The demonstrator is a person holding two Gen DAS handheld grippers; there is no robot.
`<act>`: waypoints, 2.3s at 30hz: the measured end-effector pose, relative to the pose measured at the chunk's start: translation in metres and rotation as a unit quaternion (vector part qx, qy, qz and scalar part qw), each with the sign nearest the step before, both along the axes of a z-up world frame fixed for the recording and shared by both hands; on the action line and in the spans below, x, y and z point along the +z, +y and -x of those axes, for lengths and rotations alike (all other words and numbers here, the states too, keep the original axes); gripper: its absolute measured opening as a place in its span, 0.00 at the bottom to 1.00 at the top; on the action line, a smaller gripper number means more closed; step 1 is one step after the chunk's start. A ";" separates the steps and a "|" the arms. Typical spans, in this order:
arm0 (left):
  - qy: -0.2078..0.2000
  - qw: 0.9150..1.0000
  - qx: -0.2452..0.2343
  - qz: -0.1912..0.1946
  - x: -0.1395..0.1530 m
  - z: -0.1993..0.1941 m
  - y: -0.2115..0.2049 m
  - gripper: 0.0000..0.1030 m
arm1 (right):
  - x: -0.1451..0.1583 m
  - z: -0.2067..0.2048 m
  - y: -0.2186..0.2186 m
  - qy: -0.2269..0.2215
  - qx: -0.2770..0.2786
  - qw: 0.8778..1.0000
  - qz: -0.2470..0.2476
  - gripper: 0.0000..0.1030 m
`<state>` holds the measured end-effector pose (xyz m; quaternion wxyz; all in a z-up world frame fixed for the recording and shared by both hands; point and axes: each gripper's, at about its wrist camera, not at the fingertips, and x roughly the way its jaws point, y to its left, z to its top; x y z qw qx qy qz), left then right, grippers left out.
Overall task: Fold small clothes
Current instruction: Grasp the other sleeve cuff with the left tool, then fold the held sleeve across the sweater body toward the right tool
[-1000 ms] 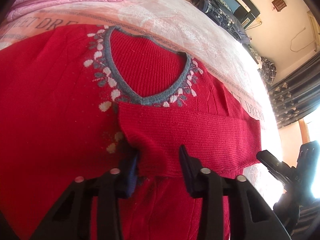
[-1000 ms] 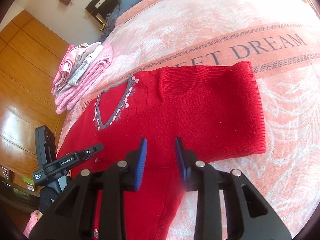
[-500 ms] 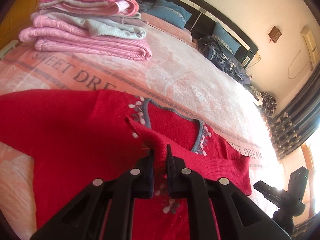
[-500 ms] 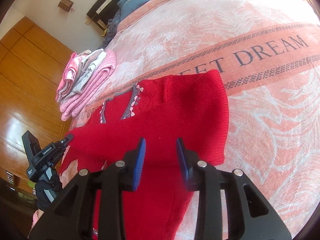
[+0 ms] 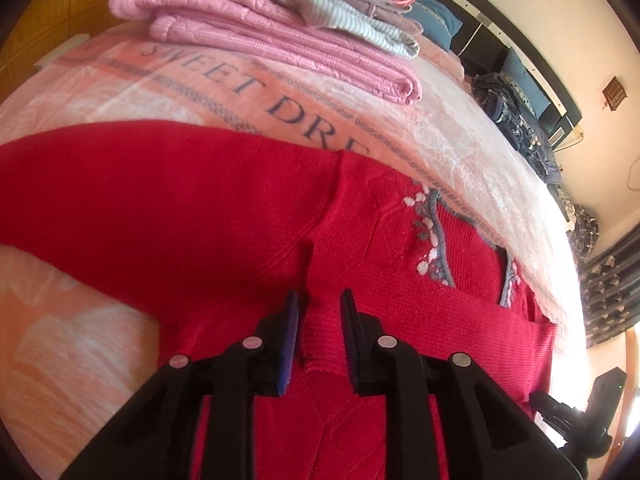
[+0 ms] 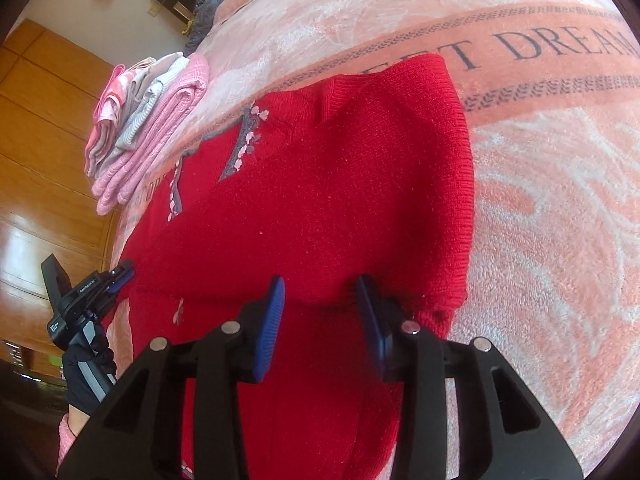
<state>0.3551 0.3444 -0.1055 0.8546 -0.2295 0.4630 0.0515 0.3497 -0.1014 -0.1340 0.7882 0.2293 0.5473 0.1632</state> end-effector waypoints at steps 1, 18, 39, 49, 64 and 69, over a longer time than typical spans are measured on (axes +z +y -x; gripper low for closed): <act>-0.014 1.000 -0.004 -0.003 0.010 -0.001 -0.003 0.31 | 0.007 0.000 -0.001 -0.010 0.000 1.000 -0.005 0.38; 0.016 0.996 -0.086 0.022 -0.018 -0.010 -0.044 0.48 | 0.002 -0.006 -0.026 -0.006 -0.056 0.998 -0.006 0.42; 0.037 0.963 0.254 0.082 -0.004 0.149 0.284 0.66 | 0.024 0.000 0.134 -0.032 0.088 0.994 0.047 0.58; -0.058 0.941 0.313 0.116 -0.019 0.156 0.365 0.66 | 0.009 -0.014 0.157 -0.037 0.077 0.995 0.056 0.61; -0.125 0.951 0.283 0.019 0.001 0.142 0.363 0.12 | 0.007 -0.015 0.161 -0.052 0.084 0.993 0.070 0.61; -0.159 0.959 0.234 -0.010 0.031 0.123 0.322 0.11 | 0.012 -0.009 0.149 -0.051 0.082 0.993 0.067 0.61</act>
